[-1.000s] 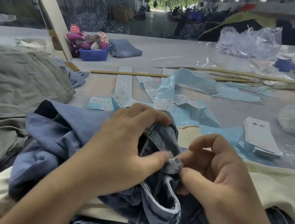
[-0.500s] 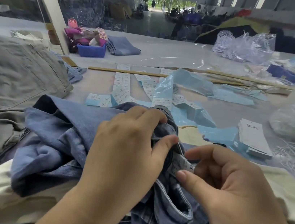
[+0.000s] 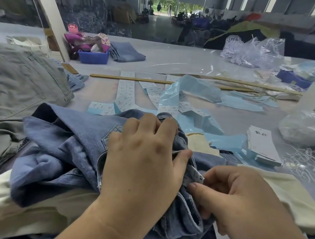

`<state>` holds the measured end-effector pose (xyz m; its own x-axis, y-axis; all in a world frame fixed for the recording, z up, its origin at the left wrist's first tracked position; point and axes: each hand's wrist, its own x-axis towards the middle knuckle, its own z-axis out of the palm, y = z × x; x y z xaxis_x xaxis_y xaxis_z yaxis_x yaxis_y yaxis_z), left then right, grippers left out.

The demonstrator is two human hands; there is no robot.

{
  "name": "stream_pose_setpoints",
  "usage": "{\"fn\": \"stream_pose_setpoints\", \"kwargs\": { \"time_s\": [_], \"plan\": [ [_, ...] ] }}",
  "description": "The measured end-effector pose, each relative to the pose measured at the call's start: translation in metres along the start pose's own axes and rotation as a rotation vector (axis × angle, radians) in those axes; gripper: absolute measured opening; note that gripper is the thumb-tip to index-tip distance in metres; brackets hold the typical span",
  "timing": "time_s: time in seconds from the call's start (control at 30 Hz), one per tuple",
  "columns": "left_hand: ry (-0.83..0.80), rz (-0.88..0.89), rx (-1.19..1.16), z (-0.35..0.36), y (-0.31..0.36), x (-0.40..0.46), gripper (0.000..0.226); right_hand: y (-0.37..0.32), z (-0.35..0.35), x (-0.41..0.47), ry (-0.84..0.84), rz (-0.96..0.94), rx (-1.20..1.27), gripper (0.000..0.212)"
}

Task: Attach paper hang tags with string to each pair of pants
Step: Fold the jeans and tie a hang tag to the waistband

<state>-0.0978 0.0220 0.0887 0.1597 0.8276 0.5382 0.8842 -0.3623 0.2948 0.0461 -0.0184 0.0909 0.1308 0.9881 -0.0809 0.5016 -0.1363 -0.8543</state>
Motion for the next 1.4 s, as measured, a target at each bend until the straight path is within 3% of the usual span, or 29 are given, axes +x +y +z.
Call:
{"fn": "stream_pose_setpoints", "kwargs": {
  "time_s": [0.17, 0.47, 0.63, 0.77, 1.0, 1.23, 1.4],
  "plan": [
    [0.000, -0.010, 0.015, 0.003, 0.001, -0.003, 0.039, -0.002, -0.008, 0.004, -0.036, -0.020, 0.007, 0.025],
    [-0.032, -0.034, -0.018, 0.002, 0.000, -0.002, 0.040, 0.007, -0.004, 0.003, 0.180, -0.278, -0.026, 0.011],
    [-0.089, -0.055, -0.055, 0.002, 0.001, 0.000, 0.048, 0.015, -0.004, 0.008, 0.079, -0.194, 0.154, 0.010],
    [-0.092, -0.047, -0.060, 0.003, 0.005, 0.000, 0.051, 0.014, -0.009, 0.019, 0.000, -0.104, 0.204, 0.036],
    [-0.008, -0.028, -0.037, 0.007, 0.002, -0.007, 0.037, 0.019, -0.013, 0.025, -0.066, -0.113, 0.180, 0.031],
    [-0.052, -0.037, -0.068, 0.007, 0.001, -0.012, 0.052, 0.025, -0.013, 0.025, -0.087, -0.139, 0.200, 0.046],
    [-0.053, -0.031, -0.072, 0.008, 0.001, -0.012, 0.057, 0.020, -0.010, 0.025, -0.108, -0.117, 0.236, 0.042]
  ]
}}
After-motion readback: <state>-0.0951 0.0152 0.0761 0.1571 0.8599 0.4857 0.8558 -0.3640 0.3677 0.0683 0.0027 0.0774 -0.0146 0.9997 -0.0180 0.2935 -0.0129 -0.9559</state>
